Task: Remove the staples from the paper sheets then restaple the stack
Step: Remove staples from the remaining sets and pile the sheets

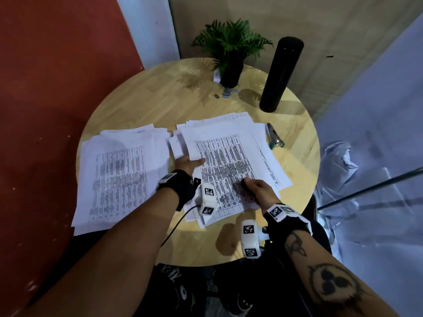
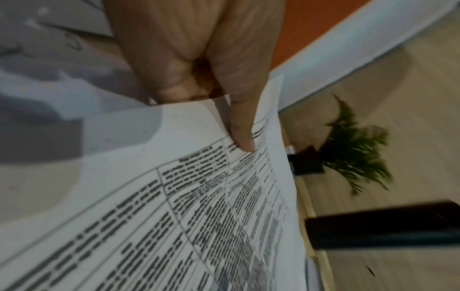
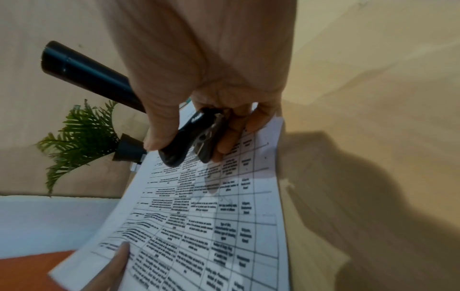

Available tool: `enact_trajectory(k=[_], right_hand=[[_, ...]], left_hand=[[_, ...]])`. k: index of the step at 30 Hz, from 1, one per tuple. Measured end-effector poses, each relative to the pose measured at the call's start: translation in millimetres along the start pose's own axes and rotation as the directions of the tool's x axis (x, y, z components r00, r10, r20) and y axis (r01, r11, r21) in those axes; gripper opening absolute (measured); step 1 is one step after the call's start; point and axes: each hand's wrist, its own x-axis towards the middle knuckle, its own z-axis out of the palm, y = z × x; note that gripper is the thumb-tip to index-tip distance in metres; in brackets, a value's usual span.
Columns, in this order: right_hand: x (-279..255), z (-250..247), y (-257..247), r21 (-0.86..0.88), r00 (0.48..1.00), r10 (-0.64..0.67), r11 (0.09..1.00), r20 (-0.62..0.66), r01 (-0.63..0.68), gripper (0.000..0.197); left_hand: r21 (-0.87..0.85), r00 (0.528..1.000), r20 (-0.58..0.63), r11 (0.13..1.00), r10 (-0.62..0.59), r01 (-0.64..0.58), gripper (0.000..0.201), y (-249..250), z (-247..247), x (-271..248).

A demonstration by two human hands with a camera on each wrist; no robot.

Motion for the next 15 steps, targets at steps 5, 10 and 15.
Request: enact_trajectory(k=[5,10,15], right_hand=[[-12,-19,-29,0.307,0.993,-0.107,0.945,-0.043,0.115,0.008],[-22,-34,-99,0.475,0.940,-0.340,0.830,0.015,0.293,0.077],[-39,-46,-151,0.503,0.852,-0.475,0.803,0.218,0.319,0.062]], left_hand=[[0.025,0.965,0.071,0.967,0.252,-0.254,0.016,15,0,-17],[-0.073,0.893,0.164,0.908,0.419,-0.413,0.040,42,-8,-46],[-0.095,0.835,0.231,0.865,0.500,-0.492,0.041,63,-25,-66]])
